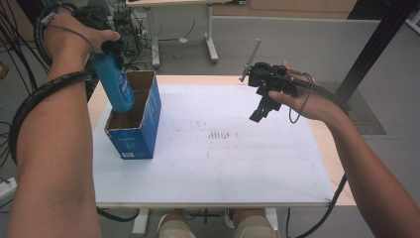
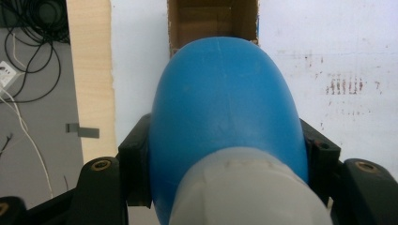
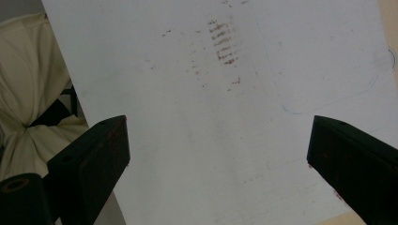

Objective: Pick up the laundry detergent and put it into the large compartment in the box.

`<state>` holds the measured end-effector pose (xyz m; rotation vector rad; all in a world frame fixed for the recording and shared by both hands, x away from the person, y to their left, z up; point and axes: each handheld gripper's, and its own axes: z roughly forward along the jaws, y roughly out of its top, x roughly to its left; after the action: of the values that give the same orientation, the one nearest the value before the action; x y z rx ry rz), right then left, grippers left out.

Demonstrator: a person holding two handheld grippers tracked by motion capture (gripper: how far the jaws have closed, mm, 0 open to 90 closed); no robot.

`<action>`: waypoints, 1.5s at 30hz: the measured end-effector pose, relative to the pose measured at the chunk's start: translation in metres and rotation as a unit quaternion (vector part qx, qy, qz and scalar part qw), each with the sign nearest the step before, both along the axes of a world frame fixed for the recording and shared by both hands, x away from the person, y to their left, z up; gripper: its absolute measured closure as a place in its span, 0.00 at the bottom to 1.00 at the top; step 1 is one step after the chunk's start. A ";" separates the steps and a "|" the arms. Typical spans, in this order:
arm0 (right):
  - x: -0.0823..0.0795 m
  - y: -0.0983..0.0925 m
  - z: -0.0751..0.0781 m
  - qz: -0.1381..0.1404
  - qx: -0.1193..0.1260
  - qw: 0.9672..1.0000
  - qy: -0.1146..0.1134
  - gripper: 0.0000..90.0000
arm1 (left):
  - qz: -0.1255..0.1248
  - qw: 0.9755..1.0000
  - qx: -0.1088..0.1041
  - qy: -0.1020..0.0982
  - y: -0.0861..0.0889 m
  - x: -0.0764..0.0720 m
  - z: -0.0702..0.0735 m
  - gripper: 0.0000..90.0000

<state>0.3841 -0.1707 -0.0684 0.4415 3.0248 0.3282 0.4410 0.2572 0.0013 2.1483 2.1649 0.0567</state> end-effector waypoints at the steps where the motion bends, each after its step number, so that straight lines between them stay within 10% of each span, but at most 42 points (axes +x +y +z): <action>1: 0.000 0.000 0.000 -0.001 0.000 1.000 0.000 0.07 | 0.001 1.000 0.000 0.001 0.000 0.000 -0.003 0.41; 45: 0.004 0.005 -0.012 0.002 -0.004 1.000 0.009 0.07 | -0.016 0.999 -0.010 0.034 -0.008 0.009 -0.093 0.41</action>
<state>0.3882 -0.1654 -0.0799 0.4418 3.0444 0.3126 0.4500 0.2489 -0.0915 2.2042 2.1579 -0.0414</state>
